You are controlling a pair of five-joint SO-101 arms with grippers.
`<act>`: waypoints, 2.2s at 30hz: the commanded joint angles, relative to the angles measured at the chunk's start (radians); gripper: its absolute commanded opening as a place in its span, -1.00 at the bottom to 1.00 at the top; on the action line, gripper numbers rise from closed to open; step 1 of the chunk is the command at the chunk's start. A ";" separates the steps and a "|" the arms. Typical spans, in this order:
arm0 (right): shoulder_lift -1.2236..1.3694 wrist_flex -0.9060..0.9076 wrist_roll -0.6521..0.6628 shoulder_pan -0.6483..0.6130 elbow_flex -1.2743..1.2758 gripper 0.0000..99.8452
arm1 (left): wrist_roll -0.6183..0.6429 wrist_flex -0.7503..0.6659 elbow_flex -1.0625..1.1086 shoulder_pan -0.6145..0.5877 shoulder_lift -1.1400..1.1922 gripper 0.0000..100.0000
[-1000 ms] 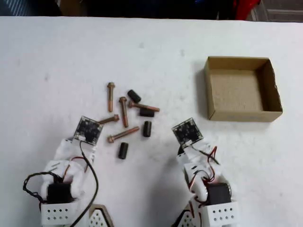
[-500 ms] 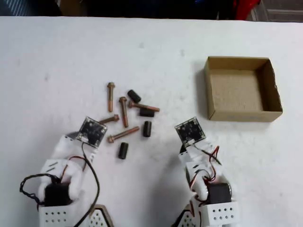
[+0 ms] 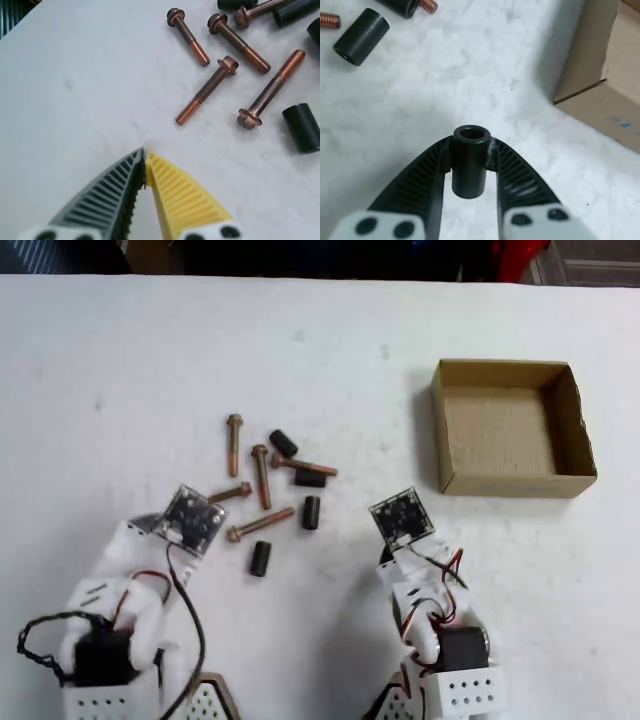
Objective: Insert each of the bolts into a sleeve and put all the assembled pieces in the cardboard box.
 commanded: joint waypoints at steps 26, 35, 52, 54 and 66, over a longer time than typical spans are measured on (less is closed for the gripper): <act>0.002 -0.027 0.000 0.008 0.014 -0.96 | -0.049 -0.026 -0.815 0.168 1.305 -0.94; 0.002 -0.028 0.002 0.007 0.014 -0.96 | -0.201 -0.029 -0.927 0.170 1.531 -0.90; 0.002 -0.028 0.002 0.007 0.014 -0.96 | -0.359 -0.089 -1.031 0.243 1.782 -0.75; 0.002 -0.028 0.002 0.007 0.014 -0.96 | -0.362 -0.098 -1.033 0.245 1.793 -0.75; 0.002 -0.028 0.002 0.007 0.014 -0.96 | -0.404 -0.183 -1.034 0.265 1.899 -0.75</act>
